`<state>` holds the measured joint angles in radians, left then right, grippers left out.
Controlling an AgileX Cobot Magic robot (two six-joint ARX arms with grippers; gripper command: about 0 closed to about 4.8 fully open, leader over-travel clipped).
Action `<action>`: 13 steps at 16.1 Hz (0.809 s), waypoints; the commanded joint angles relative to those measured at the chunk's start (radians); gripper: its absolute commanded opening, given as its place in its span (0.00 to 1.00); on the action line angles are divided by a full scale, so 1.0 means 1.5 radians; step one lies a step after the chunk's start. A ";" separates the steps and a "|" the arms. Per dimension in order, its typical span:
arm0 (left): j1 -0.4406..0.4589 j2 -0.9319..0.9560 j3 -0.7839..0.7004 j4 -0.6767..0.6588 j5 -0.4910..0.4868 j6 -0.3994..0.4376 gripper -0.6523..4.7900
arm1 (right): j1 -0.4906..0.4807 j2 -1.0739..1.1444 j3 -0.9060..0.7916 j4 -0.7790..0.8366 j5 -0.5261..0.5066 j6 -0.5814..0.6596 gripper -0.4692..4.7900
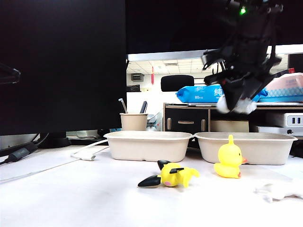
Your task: Put the dolls with similar colors into the same paper box, while dolls with different colors go into separate paper boxes.
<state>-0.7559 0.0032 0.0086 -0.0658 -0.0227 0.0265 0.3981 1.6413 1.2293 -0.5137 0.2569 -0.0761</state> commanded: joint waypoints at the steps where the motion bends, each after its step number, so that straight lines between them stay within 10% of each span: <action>1: 0.000 0.000 0.001 0.006 0.000 0.000 0.11 | -0.005 0.037 0.003 0.006 -0.024 0.000 0.35; 6: 0.000 0.000 0.001 0.005 0.000 0.000 0.11 | -0.005 0.066 0.003 0.017 -0.035 0.001 0.62; 13: 0.000 0.101 0.001 0.005 0.000 0.000 0.11 | 0.053 -0.027 0.014 -0.113 -0.167 0.027 0.63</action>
<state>-0.7559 0.1295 0.0086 -0.0658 -0.0235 0.0265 0.4622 1.6199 1.2442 -0.6437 0.0269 -0.0273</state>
